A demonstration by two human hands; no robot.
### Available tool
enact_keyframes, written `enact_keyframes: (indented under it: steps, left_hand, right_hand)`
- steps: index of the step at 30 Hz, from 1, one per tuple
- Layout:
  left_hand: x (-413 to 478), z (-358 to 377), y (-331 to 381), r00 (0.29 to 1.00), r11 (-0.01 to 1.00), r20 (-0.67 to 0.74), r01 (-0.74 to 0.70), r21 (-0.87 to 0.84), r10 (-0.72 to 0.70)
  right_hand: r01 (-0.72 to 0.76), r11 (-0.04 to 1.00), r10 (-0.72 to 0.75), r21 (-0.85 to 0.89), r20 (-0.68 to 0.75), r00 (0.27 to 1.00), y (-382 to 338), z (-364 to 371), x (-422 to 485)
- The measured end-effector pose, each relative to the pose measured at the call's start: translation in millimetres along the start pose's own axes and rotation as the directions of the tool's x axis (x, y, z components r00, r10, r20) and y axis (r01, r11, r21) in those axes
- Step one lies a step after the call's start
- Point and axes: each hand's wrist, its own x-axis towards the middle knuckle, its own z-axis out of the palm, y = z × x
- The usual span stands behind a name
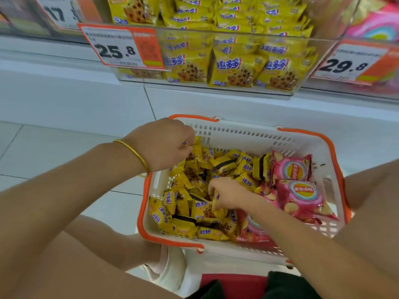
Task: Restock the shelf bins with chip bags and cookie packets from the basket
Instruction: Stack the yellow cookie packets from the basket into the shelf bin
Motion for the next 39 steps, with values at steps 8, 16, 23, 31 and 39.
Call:
enact_keyframes:
  steps: [8, 16, 23, 31, 39]
  left_hand:
    - [15, 17, 6, 0.974, 0.964, 0.213, 0.121, -0.237, -0.07]
    - [19, 11, 6, 0.934, 0.547, 0.357, 0.315, -0.776, -0.032]
    - [17, -17, 5, 0.976, 0.545, 0.198, 0.212, -0.811, -0.086]
    - [0, -71, -3, 0.943, 0.478, -0.23, -0.091, -0.874, -0.241]
    - [-17, -96, -57, 0.561, 0.957, -0.777, 0.119, -0.264, -0.284]
  right_hand:
    - [0.27, 0.617, -0.131, 0.74, -0.241, 0.962, 18, -60, -22]
    - [0.52, -0.052, -0.215, 0.853, -0.518, 0.828, -10, -86, -42]
    - [0.461, -0.068, -0.034, 0.885, -0.464, 0.885, -22, -111, -67]
    - [0.533, 0.503, 0.018, 0.68, -0.625, 0.781, -76, -169, -109]
    - [0.507, 0.842, -0.108, 0.182, -0.865, 0.49, -127, -292, -69]
